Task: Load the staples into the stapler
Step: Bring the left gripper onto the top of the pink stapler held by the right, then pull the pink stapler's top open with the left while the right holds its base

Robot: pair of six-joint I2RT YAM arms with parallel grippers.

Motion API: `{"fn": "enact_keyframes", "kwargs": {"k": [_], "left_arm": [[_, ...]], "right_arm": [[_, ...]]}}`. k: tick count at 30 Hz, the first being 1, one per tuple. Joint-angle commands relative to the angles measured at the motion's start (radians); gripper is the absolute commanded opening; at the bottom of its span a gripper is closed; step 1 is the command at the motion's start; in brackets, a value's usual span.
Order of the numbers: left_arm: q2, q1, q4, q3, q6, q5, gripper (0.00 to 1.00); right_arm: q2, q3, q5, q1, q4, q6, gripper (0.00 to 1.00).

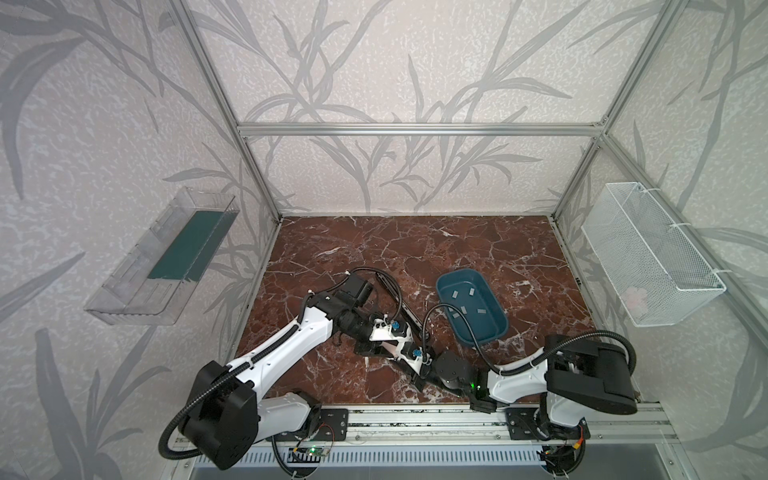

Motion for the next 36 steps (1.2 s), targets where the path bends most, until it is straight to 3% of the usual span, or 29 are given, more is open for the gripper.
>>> {"fn": "enact_keyframes", "kwargs": {"k": [1,9,14,17,19,23,28,36], "left_arm": [[0.002,-0.025,-0.058,0.015,0.037,0.013,0.51],[-0.021,-0.043,-0.067,0.019,0.046,0.026,0.41],[-0.012,-0.052,-0.079,0.031,0.059,0.034,0.23],[-0.016,-0.052,-0.077,0.036,0.066,0.037,0.04],[-0.026,-0.050,-0.071,0.035,0.062,0.046,0.00],[-0.069,-0.035,-0.061,0.038,0.040,0.092,0.00],[-0.169,0.043,0.039,0.011,-0.023,0.230,0.00],[-0.285,0.131,0.296,-0.066,-0.236,0.411,0.00]], "right_arm": [[-0.031,-0.005,-0.035,-0.011,0.174,0.018,0.23],[-0.011,-0.060,-0.136,-0.079,0.302,0.071,0.23],[-0.013,-0.044,-0.150,-0.078,0.280,0.078,0.22],[-0.009,-0.042,-0.145,-0.078,0.275,0.076,0.23],[-0.004,-0.047,-0.132,-0.079,0.273,0.070,0.23],[0.027,-0.083,-0.102,-0.080,0.311,0.052,0.23],[0.120,-0.113,-0.090,-0.082,0.371,0.034,0.23],[0.158,-0.076,-0.088,-0.080,0.371,0.041,0.24]]}}
